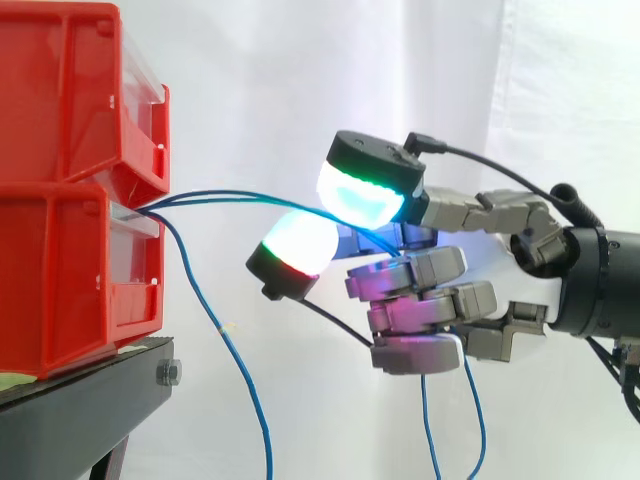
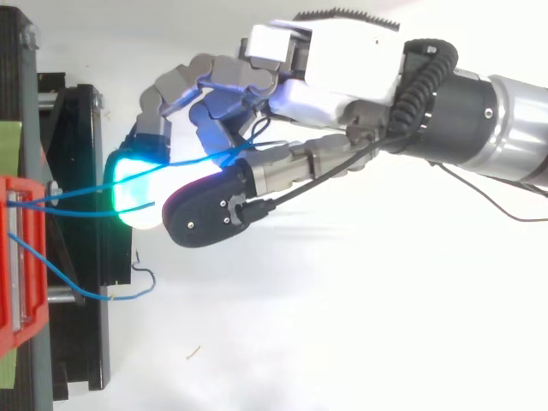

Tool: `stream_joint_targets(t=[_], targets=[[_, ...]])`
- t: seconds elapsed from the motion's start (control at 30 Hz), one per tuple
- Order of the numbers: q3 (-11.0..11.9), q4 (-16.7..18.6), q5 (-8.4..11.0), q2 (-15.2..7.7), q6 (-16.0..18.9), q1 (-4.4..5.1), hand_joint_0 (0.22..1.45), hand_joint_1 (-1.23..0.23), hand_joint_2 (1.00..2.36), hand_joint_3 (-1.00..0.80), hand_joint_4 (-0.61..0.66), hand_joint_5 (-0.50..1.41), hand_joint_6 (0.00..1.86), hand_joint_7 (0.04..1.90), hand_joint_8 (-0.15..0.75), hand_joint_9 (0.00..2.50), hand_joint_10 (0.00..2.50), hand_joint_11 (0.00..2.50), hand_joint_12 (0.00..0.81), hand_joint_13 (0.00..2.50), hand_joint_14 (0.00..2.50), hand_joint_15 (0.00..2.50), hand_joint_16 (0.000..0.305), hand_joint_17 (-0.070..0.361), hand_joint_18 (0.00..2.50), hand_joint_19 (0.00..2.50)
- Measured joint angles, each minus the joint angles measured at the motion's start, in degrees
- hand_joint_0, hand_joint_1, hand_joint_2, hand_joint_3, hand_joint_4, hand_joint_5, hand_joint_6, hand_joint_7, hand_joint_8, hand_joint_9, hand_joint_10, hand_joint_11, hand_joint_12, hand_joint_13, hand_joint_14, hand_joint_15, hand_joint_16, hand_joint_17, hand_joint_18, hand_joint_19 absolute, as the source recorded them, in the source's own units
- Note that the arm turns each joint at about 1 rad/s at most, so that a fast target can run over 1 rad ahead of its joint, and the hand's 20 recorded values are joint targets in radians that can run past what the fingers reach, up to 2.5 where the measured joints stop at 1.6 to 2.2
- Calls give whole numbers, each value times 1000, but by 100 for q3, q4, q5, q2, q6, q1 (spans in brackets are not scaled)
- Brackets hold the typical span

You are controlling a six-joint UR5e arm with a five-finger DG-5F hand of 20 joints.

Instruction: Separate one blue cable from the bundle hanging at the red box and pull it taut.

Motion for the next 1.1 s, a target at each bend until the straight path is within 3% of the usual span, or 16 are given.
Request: stream_joint_targets(t=[0.23, 0.37, 0.53, 0.7, 0.83, 0.9, 1.07, 1.1], targets=[[3, -317, -8, 107, -1, 19, 631, -728, 1006, -401, 216, -205, 887, 829, 350, 666, 1901, 1026, 349, 1017, 1501, 1159, 39, 88, 1210, 1463], [4, -368, -9, 115, -8, 25, 609, -600, 1002, -487, 215, -197, 888, 832, 350, 702, 1844, 1033, 351, 1046, 1435, 1158, 39, 89, 1215, 1455], [4, -365, -2, 116, -27, 30, 639, -569, 1008, -398, 203, -189, 899, 846, 343, 748, 1771, 1086, 344, 1084, 1333, 1186, 38, 86, 1222, 1453], [4, -364, 2, 117, -35, 37, 640, -671, 1013, -231, 195, -185, 913, 874, 364, 754, 1804, 1060, 362, 1121, 1227, 1188, 43, 98, 1228, 1373], [4, -353, 6, 116, -36, 47, 651, -764, 1015, -193, 156, -189, 918, 892, 366, 756, 1705, 1110, 374, 1145, 905, 1305, 46, 103, 1181, 1322], [4, -346, 6, 113, -37, 50, 675, -827, 1014, -224, 148, -198, 924, 885, 345, 742, 1588, 1170, 364, 1136, 578, 1418, 44, 99, 1125, 1282], [4, -338, 8, 113, -65, 53, 715, -873, 1011, -320, 146, -202, 923, 845, 346, 740, 1448, 1218, 376, 1162, 93, 1543, 44, 100, 1073, 1219], [4, -338, 8, 113, -74, 53, 721, -889, 1009, -354, 160, -202, 920, 853, 346, 746, 1409, 1221, 383, 1126, 8, 1439, 45, 100, 1051, 1203]])
